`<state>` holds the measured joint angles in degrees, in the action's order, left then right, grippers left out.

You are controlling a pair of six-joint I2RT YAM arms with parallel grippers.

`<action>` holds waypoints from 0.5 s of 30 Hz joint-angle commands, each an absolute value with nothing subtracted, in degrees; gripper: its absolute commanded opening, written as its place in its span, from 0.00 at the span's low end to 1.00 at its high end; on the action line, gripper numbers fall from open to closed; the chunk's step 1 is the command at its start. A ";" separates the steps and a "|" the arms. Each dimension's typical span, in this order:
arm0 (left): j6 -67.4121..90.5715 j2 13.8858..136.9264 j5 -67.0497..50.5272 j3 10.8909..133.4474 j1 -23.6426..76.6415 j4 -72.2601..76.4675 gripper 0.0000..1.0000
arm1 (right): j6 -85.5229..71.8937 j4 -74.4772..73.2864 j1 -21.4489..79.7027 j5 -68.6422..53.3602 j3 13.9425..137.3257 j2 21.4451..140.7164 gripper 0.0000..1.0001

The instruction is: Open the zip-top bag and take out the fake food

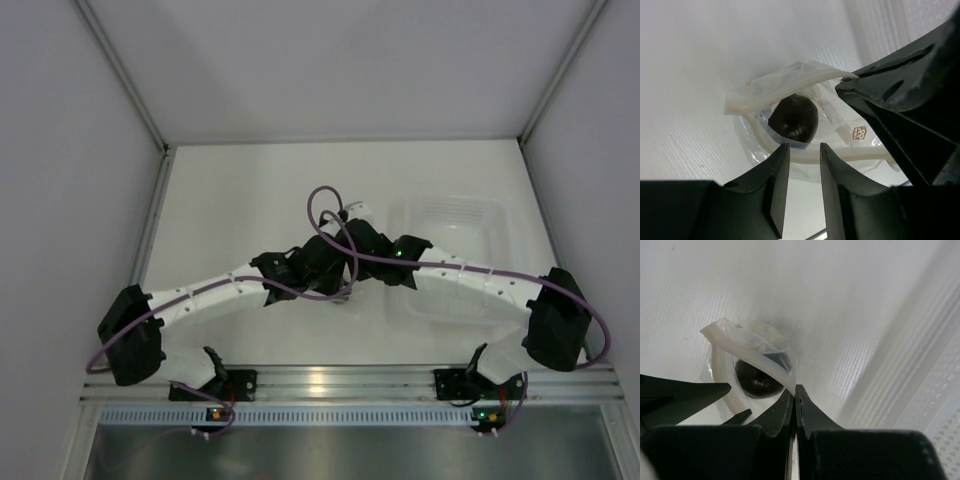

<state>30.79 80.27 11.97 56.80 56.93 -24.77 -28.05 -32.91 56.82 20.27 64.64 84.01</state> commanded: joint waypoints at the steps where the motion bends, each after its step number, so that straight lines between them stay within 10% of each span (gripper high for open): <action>1: 29.62 82.27 7.39 59.07 58.45 -22.50 0.37 | -26.45 -26.73 65.38 22.06 69.96 82.88 0.00; 7: 33.48 79.46 10.80 53.89 58.54 -16.02 0.36 | -27.68 -21.10 65.83 20.65 66.63 80.43 0.00; 15: 40.95 71.90 15.82 40.18 58.45 1.47 0.03 | -28.65 -17.05 65.83 20.83 63.90 78.05 0.00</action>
<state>36.88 72.05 13.50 43.97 59.09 -8.69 -28.69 -27.97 62.06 24.21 62.22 82.46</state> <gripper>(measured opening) 0.051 0.005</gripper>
